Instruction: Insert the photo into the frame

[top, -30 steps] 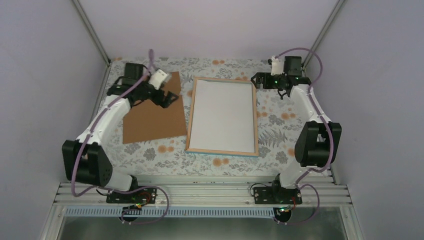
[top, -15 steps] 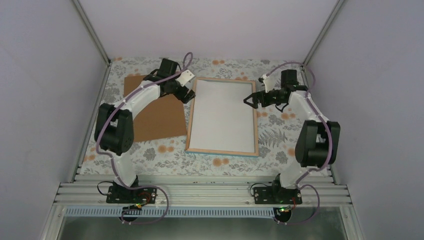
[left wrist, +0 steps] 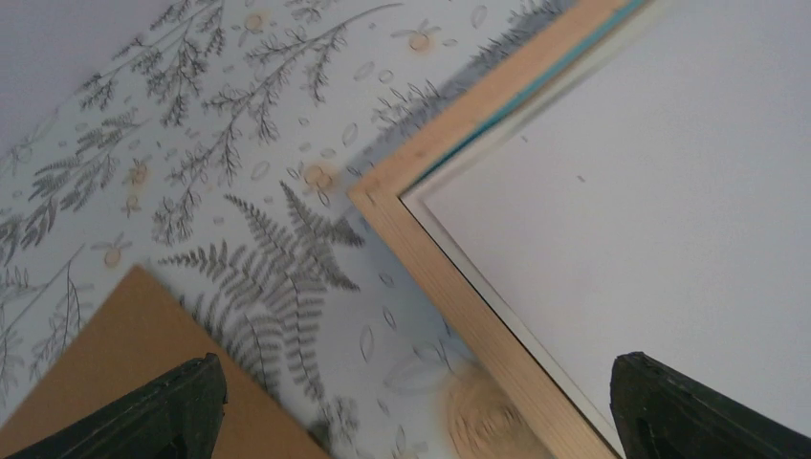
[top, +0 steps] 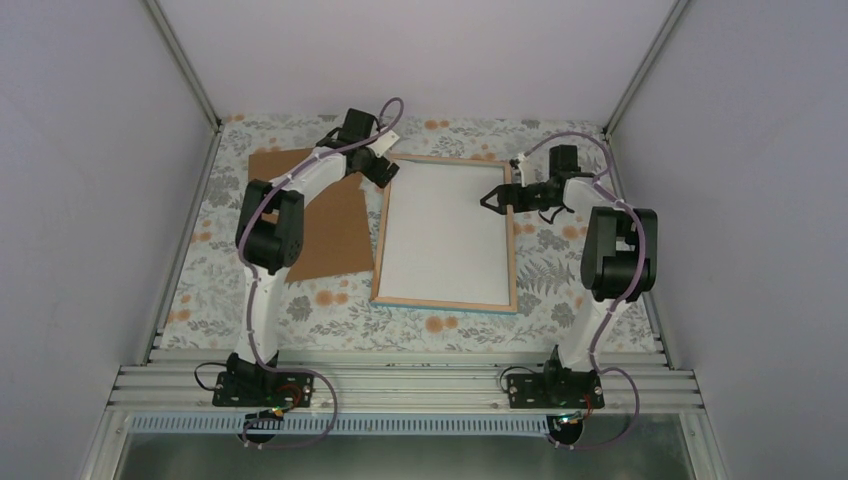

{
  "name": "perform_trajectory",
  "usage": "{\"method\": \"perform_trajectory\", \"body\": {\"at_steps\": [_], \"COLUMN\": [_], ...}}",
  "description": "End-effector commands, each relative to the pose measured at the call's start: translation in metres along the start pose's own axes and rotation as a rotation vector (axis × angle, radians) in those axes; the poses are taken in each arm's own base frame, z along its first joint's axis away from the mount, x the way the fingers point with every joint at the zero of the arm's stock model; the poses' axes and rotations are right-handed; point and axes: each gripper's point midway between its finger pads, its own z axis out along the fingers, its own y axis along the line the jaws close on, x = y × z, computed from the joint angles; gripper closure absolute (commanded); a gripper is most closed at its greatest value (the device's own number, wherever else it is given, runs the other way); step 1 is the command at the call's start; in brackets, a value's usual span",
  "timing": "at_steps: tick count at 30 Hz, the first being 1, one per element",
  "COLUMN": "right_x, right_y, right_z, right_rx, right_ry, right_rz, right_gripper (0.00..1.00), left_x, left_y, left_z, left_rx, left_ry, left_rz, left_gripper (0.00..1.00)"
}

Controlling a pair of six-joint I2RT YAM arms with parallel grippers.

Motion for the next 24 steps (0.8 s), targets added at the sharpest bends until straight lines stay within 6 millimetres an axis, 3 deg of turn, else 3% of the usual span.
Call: {"method": "perform_trajectory", "body": {"at_steps": [1, 8, 16, 20, 24], "right_x": [-0.008, 0.010, 0.009, 0.004, -0.012], "right_y": [-0.007, -0.026, -0.042, -0.047, -0.030], "right_z": [0.008, 0.023, 0.017, 0.009, -0.005], "right_rx": [-0.024, 0.011, 0.111, 0.131, 0.099], "right_ry": [-0.028, 0.010, 0.021, 0.014, -0.026], "right_rz": [0.000, 0.037, 0.039, 0.029, -0.018], "right_gripper": [0.00, 0.00, 0.00, 0.00, 0.00], "left_x": [-0.016, 0.001, 0.006, -0.020, -0.048], "left_y": [0.008, 0.007, 0.008, 0.000, -0.008], "left_z": [0.021, 0.050, 0.057, 0.025, -0.031], "left_rx": [-0.026, -0.046, -0.055, -0.001, 0.041], "left_ry": [-0.016, 0.041, 0.075, -0.009, -0.095], "left_rz": [-0.019, -0.004, -0.009, -0.011, 0.021], "left_gripper": [0.00, 0.00, 0.00, 0.00, 0.00]}}
